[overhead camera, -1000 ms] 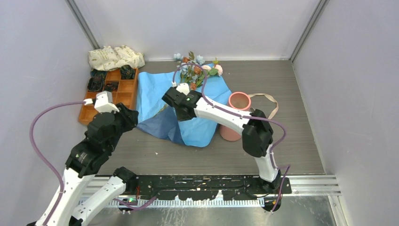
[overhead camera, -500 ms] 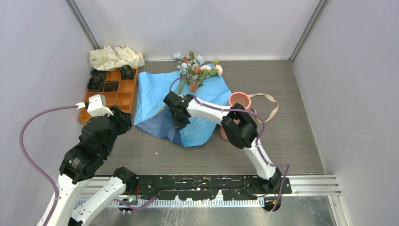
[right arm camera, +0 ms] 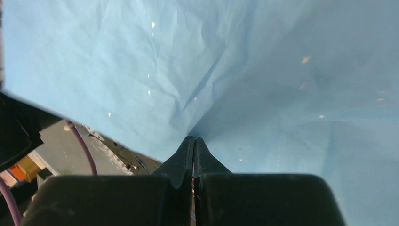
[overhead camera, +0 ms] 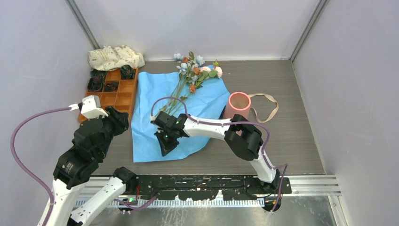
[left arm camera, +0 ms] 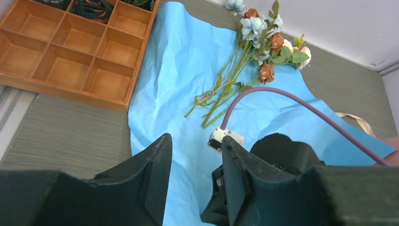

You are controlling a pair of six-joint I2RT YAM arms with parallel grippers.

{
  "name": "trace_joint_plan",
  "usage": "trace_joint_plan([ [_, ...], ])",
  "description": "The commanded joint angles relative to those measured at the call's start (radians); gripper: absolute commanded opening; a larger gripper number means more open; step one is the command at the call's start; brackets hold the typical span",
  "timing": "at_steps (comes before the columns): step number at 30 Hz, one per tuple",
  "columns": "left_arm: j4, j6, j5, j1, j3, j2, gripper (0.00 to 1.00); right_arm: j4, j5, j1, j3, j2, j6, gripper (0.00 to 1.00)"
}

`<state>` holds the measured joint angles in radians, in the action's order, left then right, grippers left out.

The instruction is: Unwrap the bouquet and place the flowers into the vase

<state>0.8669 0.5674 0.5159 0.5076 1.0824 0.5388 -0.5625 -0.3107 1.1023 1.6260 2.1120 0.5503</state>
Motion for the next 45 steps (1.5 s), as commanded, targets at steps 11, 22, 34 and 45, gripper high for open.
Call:
trace_joint_plan([
  [11,-0.001,-0.007,0.0,-0.004,0.024,-0.007,0.46,0.06,-0.001,0.009,-0.085,-0.002,0.037,0.01],
  [22,-0.028,0.008,-0.067,-0.004,0.063,0.126,0.59,-0.119,0.295,0.01,0.018,-0.235,-0.053,0.21],
  [34,-0.237,0.005,-0.354,-0.048,0.183,0.528,0.7,-0.24,0.912,0.008,-0.022,-0.688,-0.093,0.55],
  [45,-0.279,-0.091,-0.461,-0.099,0.477,1.088,0.68,-0.191,1.082,0.004,-0.184,-0.932,-0.112,0.67],
])
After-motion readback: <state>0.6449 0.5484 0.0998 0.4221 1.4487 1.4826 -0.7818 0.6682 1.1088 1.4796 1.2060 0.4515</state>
